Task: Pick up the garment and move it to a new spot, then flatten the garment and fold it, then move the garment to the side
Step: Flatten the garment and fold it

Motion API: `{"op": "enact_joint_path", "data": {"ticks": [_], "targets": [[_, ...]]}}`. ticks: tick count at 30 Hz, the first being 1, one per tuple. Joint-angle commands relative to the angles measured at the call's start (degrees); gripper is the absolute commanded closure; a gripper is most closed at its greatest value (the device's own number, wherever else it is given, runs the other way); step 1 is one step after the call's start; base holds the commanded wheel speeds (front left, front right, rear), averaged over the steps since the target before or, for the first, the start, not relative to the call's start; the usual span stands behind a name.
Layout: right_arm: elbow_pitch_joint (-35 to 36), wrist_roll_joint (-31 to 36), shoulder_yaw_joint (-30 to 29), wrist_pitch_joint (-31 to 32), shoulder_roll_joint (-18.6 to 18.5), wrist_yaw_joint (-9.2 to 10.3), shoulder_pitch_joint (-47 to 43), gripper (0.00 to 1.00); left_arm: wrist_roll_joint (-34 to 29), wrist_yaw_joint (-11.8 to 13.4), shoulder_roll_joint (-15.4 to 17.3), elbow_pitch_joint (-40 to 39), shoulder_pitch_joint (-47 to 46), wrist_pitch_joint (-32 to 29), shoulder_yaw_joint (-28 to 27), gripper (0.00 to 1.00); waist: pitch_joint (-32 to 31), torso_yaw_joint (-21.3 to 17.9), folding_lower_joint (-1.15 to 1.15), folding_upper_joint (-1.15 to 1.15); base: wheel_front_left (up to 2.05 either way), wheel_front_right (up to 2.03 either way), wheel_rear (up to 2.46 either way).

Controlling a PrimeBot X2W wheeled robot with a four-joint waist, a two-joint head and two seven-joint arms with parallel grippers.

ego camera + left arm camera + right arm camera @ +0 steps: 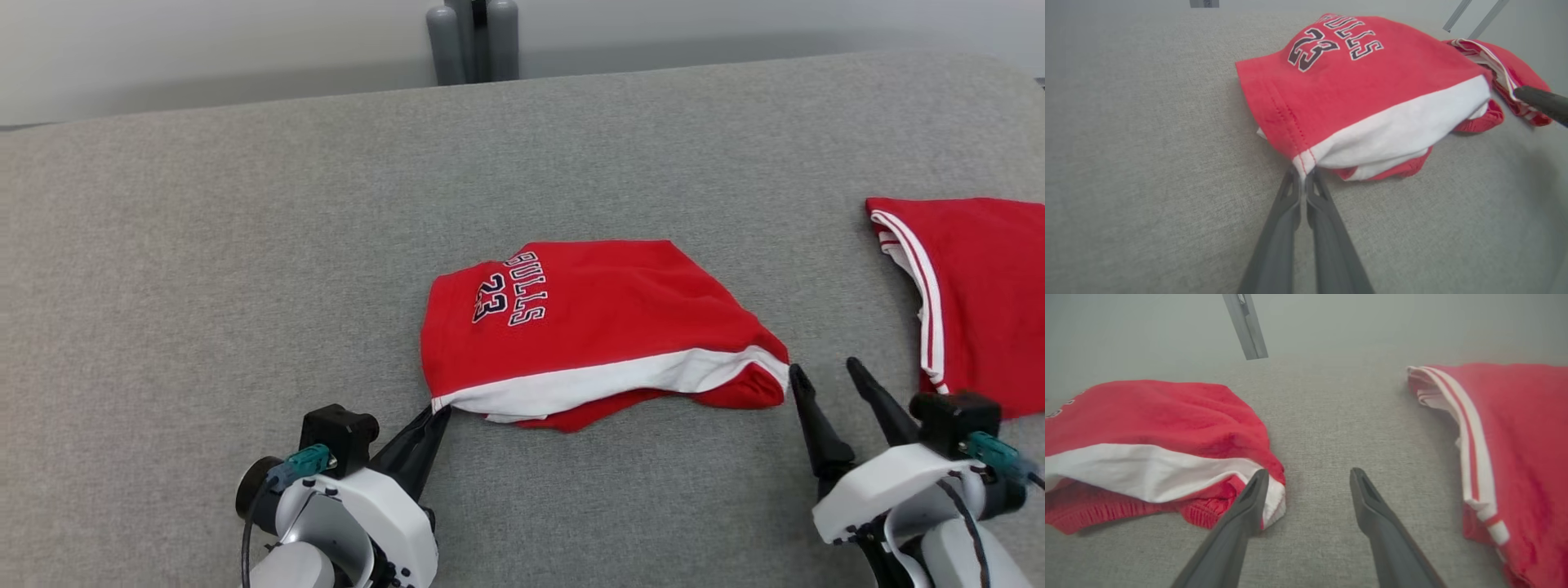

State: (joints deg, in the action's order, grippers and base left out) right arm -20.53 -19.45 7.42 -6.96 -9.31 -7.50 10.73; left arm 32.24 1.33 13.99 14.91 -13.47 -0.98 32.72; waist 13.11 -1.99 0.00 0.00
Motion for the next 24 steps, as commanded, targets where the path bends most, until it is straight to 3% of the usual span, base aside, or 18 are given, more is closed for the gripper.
{"op": "enact_joint_path", "data": {"ticks": [1, 7, 8, 9, 10, 14, 20, 24], "targets": [[-2.03, -0.90, 1.21, -0.95, -0.24, 0.01, 1.55, 0.00, -0.37, 0.18, 0.42, -0.28, -0.77, -0.12, 0.22, 1.00, 0.51, 0.97, 0.00, 0.00, 0.00, 0.00, 0.00], [-11.90, -5.01, 7.22, -2.21, -0.10, 0.02, 5.72, 0.00, -0.89, 0.52, 0.32, -1.14, -1.02, -0.17, 0.96, 1.00, 1.37, 2.37, 0.00, 0.00, 0.00, 0.00, 0.00], [-13.15, -5.63, 7.90, -2.67, -0.21, 0.02, 6.14, 0.43, -0.99, 0.70, 0.41, -1.30, -1.08, -0.01, 0.91, 1.00, 1.47, 2.55, 0.00, 0.00, 0.00, 0.00, 0.00], [-13.97, -6.33, 8.45, -3.15, -0.31, 0.02, 6.33, 0.66, -1.10, 0.82, 0.46, -1.54, -1.12, 0.35, 0.78, 1.00, 1.48, 2.69, 0.00, 0.00, 0.00, 0.00, 0.00], [-14.52, -7.08, 8.98, -3.78, -0.35, 0.02, 6.44, 1.00, -1.10, 0.88, 0.53, -1.85, -1.11, 0.67, 0.63, 1.00, 1.48, 2.82, 0.00, 0.00, 0.00, 0.00, 0.00], [-13.93, -8.43, 8.92, -6.63, -2.32, 0.04, 7.21, 1.00, -0.98, 2.01, 1.18, -3.36, -0.93, 2.44, -0.69, 1.00, 0.94, 3.15, 0.00, 0.00, 0.00, 0.00, 0.00], [-7.47, -7.21, 7.35, -7.96, -4.66, 0.08, 7.54, 1.00, -1.27, 4.26, 3.26, -8.41, -1.30, 4.56, -3.97, 1.00, -0.91, 2.95, 0.00, 0.00, 0.00, 0.00, 0.00], [1.77, -5.39, 4.89, -5.68, -6.93, 0.16, 8.55, 1.00, -2.77, 6.42, 6.18, -15.62, -3.32, 4.51, -6.88, 1.00, -3.18, 2.91, 0.00, 0.00, 0.00, 0.00, 0.00]]}}
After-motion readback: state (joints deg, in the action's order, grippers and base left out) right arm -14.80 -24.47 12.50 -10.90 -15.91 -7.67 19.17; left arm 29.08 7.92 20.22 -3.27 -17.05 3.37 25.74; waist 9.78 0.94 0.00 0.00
